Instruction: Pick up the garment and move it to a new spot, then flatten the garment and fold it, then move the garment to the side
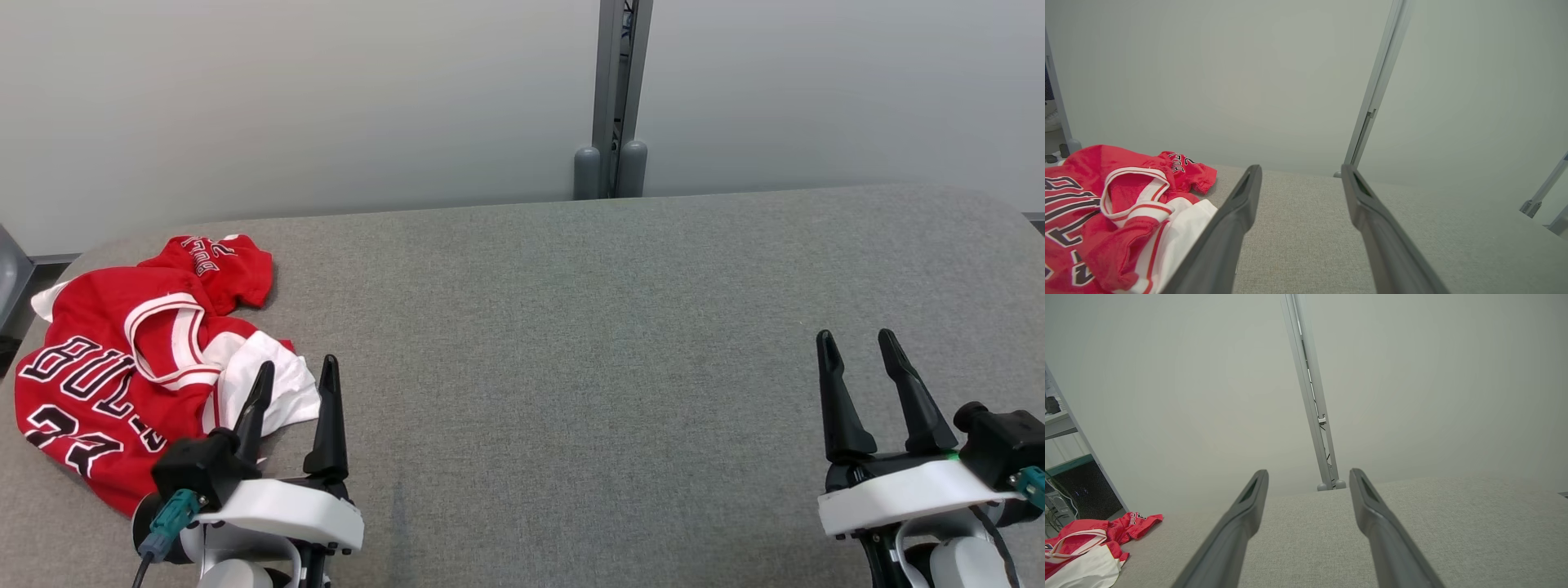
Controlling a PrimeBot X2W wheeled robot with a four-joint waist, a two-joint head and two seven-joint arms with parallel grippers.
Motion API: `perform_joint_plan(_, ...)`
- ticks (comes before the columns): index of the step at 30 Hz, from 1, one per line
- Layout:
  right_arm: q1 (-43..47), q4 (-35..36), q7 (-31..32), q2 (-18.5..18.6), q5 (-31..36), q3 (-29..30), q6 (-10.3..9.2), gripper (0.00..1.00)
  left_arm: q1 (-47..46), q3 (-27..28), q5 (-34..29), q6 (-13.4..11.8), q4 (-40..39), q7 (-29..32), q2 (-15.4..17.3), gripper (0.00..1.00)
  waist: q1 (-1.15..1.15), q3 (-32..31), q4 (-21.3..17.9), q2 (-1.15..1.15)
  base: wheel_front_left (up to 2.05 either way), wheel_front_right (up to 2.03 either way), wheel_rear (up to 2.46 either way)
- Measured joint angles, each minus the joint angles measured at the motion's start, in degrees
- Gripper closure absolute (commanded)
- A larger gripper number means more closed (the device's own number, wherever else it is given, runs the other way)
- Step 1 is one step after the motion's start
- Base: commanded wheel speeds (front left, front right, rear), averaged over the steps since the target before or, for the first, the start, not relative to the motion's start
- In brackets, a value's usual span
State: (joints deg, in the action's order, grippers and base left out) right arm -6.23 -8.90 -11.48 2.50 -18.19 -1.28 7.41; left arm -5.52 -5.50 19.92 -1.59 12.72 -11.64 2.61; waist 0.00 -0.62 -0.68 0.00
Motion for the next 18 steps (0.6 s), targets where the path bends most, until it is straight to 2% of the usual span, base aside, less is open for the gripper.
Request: perform_joint_plan(18, -0.26, 0.07, -2.10, 0.07, 8.09, -0.93, 0.01, 0.00, -0.16, -1.52, -7.35, -1.09, 0.25, -2.01, 0.07, 0.00, 0.00, -0.05, -0.31, 0.00, 0.00, 0.00, 0.00)
